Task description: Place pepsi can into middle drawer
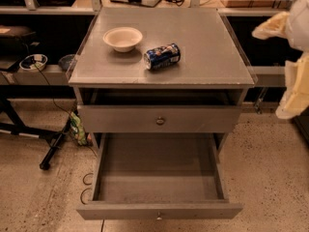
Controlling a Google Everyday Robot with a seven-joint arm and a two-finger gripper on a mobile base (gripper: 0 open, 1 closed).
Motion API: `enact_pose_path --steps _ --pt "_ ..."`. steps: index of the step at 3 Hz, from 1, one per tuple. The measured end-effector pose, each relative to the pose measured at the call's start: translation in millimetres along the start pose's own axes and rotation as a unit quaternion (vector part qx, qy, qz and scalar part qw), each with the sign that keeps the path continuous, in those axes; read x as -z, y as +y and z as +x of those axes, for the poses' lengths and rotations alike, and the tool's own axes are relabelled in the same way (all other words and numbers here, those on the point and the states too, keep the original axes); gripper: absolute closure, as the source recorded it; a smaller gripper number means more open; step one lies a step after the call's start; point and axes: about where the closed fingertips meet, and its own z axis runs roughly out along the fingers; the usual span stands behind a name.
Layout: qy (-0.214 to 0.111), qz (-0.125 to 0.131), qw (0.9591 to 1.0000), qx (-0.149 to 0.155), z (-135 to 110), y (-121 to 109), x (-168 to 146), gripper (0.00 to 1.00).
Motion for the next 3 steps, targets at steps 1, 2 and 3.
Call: enact_pose_path --steps 1,2,3 --pt "-0.079 -0.028 0.9942 0.066 -10.8 -5.2 0.2 0.00" --pt "-0.093 -0.018 0.9921 0.082 -18.8 -10.2 1.7 0.00" --pt "-0.094 -0.018 0.9921 0.082 -18.9 -10.3 1.6 0.00"
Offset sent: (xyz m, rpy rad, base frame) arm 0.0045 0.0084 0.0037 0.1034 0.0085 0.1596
